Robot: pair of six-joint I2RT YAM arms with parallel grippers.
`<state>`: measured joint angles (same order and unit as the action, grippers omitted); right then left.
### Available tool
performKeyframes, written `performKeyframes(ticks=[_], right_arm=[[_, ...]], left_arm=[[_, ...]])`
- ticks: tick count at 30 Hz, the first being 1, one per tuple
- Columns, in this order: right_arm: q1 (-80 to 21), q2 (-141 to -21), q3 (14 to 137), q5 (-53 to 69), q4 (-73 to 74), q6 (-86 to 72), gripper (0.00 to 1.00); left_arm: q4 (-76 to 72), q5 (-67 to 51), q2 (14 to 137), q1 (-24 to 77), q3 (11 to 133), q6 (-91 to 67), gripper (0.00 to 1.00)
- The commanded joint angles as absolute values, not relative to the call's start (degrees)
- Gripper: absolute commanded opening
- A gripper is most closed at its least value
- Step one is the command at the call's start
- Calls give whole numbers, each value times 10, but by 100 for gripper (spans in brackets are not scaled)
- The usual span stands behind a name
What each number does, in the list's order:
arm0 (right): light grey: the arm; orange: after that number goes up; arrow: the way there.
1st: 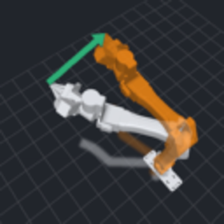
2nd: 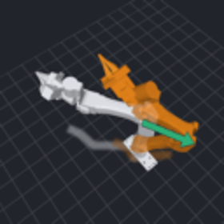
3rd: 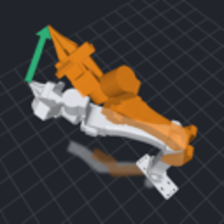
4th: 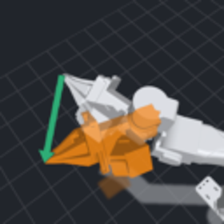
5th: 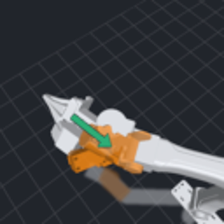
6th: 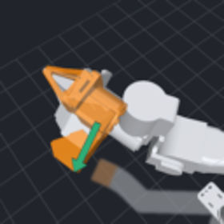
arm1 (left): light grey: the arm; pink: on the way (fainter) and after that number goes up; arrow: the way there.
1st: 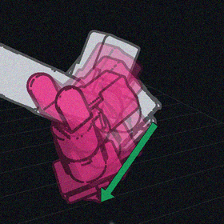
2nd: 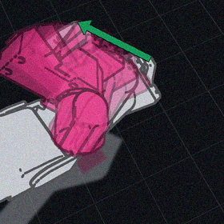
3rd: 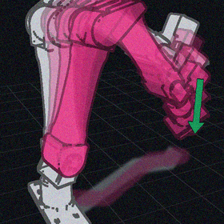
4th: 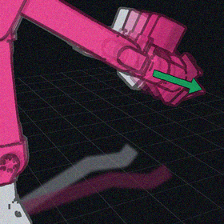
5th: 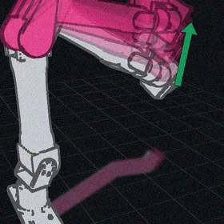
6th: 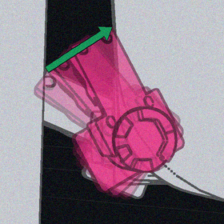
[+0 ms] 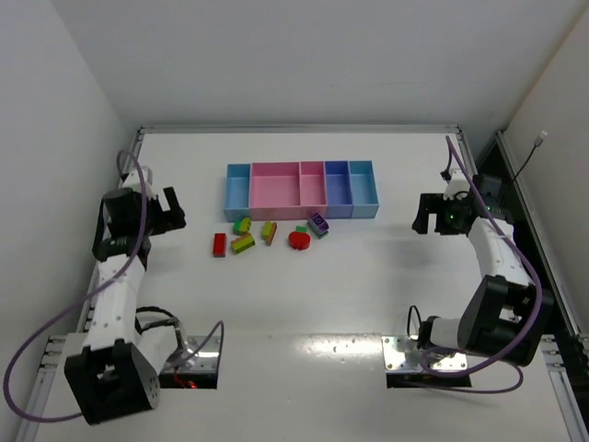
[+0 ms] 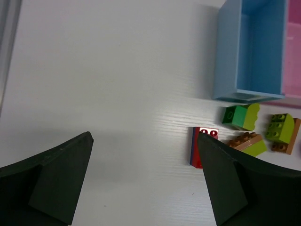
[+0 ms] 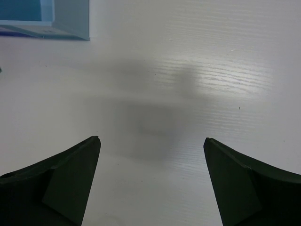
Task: Sort the legos into containers by color
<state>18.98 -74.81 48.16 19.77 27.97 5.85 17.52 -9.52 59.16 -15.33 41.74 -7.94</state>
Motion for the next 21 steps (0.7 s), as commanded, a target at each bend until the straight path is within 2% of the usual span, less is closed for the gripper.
performKeyframes(ticks=[1, 5, 11, 17, 21], right_arm=[[191, -747, 499, 202, 272, 63, 94], [185, -747, 494, 202, 266, 63, 94], [185, -765, 494, 214, 261, 58, 94], [185, -771, 494, 214, 256, 58, 94], [185, -776, 494, 214, 250, 58, 94]], left_arm=[[177, -95, 525, -136, 411, -83, 100], [229, -76, 533, -89, 426, -83, 100], [305, -21, 634, -43, 492, -100, 100], [334, 1, 707, 78, 519, -108, 100], [328, 11, 726, 136, 512, -113, 85]])
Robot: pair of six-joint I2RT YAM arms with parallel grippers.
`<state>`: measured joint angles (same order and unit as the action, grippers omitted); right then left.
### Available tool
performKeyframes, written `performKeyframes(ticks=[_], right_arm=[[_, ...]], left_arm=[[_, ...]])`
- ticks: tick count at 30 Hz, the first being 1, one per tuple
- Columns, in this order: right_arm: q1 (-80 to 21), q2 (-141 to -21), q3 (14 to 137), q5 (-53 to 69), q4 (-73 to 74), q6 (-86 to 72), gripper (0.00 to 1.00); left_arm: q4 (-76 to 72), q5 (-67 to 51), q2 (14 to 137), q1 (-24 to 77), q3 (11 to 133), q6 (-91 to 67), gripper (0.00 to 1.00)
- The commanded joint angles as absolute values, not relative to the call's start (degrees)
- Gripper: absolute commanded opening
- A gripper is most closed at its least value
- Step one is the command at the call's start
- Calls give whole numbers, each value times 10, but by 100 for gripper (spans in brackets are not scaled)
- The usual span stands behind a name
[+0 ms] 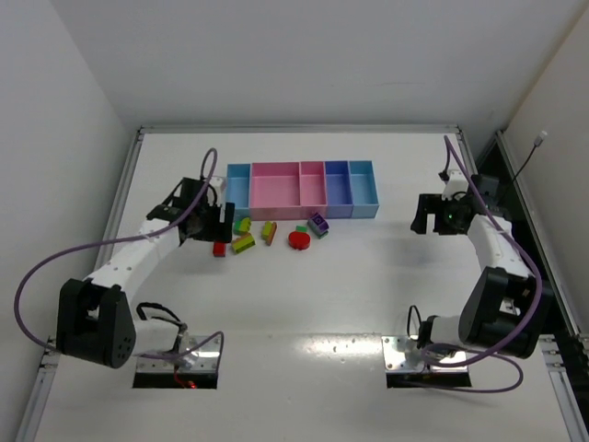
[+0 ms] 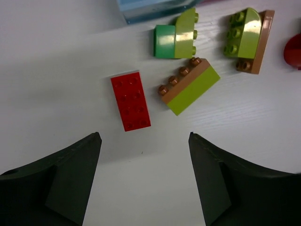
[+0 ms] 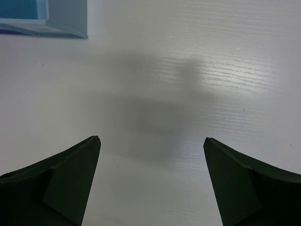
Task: Sort the legos into containers by color
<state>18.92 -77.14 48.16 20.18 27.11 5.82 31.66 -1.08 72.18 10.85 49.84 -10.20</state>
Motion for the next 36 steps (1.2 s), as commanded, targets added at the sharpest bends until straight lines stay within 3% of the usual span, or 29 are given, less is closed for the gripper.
performKeyframes(ticks=[1, 4, 18, 36], right_arm=[[185, -776, 494, 214, 250, 58, 94], [185, -781, 494, 214, 250, 58, 94], [185, -800, 483, 214, 250, 63, 94], [185, -819, 494, 208, 268, 74, 94]], left_arm=[[328, 18, 735, 146, 512, -119, 80], [328, 35, 756, 157, 512, -127, 76], [323, 56, 862, 163, 530, -156, 75], [312, 67, 944, 163, 578, -185, 57]])
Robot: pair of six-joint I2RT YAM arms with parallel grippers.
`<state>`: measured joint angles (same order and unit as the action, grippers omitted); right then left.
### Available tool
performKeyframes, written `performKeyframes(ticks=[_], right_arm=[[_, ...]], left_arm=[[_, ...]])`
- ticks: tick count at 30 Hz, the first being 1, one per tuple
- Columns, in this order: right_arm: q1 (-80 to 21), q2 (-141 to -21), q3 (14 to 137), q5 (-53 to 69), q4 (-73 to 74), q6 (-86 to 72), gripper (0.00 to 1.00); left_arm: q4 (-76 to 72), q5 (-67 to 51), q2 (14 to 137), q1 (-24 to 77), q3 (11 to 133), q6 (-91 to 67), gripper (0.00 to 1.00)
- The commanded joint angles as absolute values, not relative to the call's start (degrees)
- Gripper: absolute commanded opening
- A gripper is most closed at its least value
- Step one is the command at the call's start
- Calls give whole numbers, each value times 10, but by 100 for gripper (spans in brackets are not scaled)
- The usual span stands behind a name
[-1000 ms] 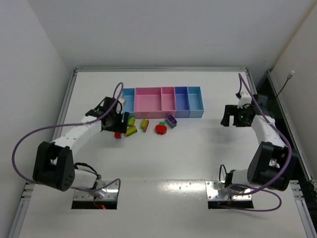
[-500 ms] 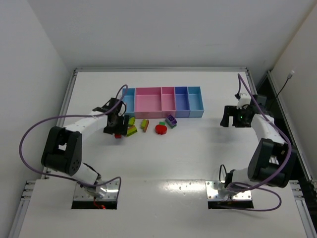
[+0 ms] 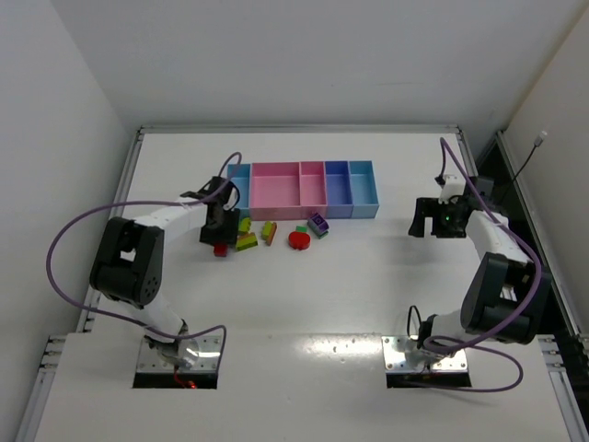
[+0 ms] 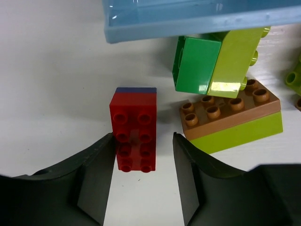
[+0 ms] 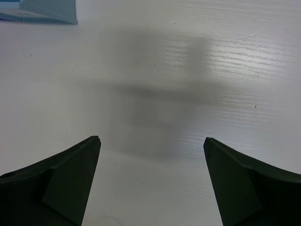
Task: Sort the legos into containers by color
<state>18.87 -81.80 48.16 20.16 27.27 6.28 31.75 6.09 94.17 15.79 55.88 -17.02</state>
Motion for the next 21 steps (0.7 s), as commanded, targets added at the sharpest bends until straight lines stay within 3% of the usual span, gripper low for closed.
performKeyframes(ticks=[1, 5, 8, 11, 14, 17, 21], right_arm=[[185, -824, 494, 208, 273, 74, 94], [185, -824, 494, 208, 273, 80, 94], [185, -824, 494, 208, 273, 80, 94], [185, -824, 494, 208, 279, 80, 94], [185, -816, 494, 238, 286, 80, 92], [171, -778, 499, 335, 305, 100, 90], [148, -736, 499, 503, 285, 91, 90]], left_arm=[[312, 67, 944, 163, 578, -185, 57], [312, 72, 949, 157, 578, -185, 40], [312, 79, 939, 146, 578, -185, 15], [312, 67, 922, 141, 578, -185, 2], [302, 6, 855, 135, 570, -167, 0], [247, -193, 754, 129, 546, -151, 0], [184, -372, 716, 124, 546, -146, 0]])
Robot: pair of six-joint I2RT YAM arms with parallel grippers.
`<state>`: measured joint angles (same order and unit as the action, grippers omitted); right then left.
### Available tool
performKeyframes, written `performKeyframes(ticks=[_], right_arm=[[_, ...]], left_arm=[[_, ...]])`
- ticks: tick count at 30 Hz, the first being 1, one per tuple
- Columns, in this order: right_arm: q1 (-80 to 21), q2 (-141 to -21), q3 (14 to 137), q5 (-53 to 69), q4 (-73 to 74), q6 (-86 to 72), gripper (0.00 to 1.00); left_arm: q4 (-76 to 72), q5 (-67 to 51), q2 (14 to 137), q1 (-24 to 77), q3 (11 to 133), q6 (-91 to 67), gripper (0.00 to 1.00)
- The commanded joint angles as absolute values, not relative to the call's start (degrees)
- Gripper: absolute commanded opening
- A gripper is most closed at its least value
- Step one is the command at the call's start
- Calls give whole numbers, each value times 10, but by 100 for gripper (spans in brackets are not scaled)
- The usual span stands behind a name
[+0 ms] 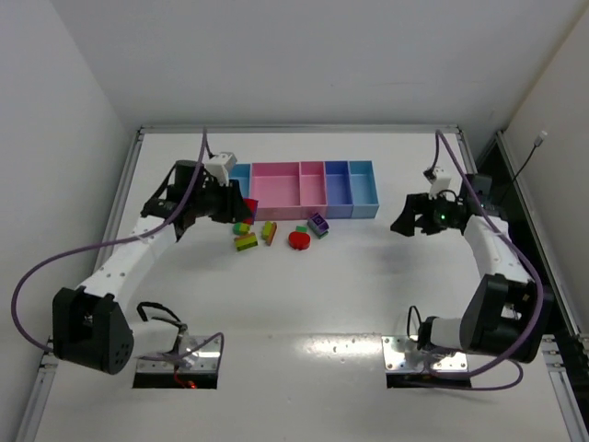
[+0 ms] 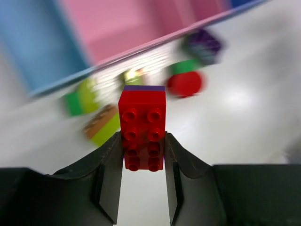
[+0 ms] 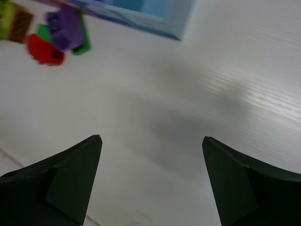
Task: Sort the legos into containers by color
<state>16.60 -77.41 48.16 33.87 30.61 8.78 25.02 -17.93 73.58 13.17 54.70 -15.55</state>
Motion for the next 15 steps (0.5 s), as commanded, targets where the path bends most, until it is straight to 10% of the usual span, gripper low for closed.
performKeyframes(ticks=[1, 15], right_arm=[[142, -747, 521, 533, 293, 91, 90], [-24, -823, 577, 720, -184, -366, 90]], left_arm=[[177, -404, 722, 124, 555, -159, 0], [-350, -714, 838, 144, 528, -545, 0]])
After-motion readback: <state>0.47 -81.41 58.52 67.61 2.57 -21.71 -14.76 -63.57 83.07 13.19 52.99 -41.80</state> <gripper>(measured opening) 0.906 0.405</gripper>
